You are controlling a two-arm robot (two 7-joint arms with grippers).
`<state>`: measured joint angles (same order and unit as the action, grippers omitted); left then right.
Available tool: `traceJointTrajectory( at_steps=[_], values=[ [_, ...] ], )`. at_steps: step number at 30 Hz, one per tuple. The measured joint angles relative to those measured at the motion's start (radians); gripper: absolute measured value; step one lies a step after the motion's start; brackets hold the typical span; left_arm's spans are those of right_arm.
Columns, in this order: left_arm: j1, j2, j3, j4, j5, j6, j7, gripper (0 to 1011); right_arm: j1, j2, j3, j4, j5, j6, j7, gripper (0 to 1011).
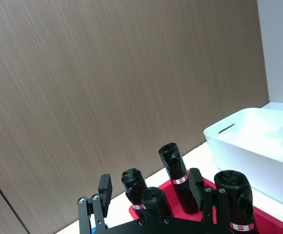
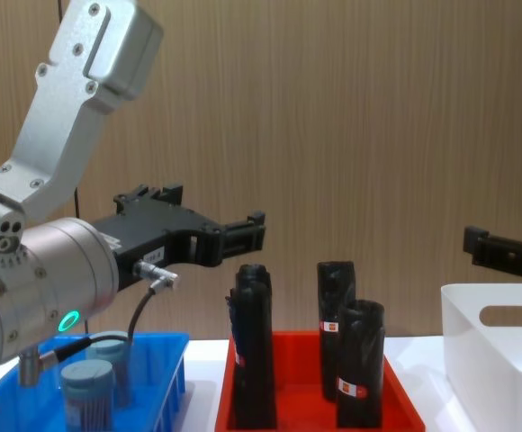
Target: Pick the cotton swabs from the blue box and place them into the white box.
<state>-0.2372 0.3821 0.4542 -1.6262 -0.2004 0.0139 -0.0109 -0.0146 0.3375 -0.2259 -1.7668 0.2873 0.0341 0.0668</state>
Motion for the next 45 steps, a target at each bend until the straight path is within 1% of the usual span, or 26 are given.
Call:
traceJointTrajectory(
  at_steps=[32, 38, 41, 45],
  values=[
    [0.000, 0.000, -0.002, 0.000, -0.002, 0.002, -0.002, 1003, 0.000, 0.000, 0.000, 0.000, 0.000, 0.000, 0.000, 1002],
    [0.000, 0.008, -0.013, 0.007, -0.026, 0.024, -0.010, 1003, 0.000, 0.000, 0.000, 0.000, 0.000, 0.000, 0.000, 1002],
    [0.002, 0.015, -0.021, 0.012, -0.045, 0.041, -0.011, 1003, 0.000, 0.000, 0.000, 0.000, 0.000, 0.000, 0.000, 1002],
    [0.007, 0.026, -0.036, 0.022, -0.083, 0.072, -0.010, 1003, 0.000, 0.000, 0.000, 0.000, 0.000, 0.000, 0.000, 1002]
  ],
)
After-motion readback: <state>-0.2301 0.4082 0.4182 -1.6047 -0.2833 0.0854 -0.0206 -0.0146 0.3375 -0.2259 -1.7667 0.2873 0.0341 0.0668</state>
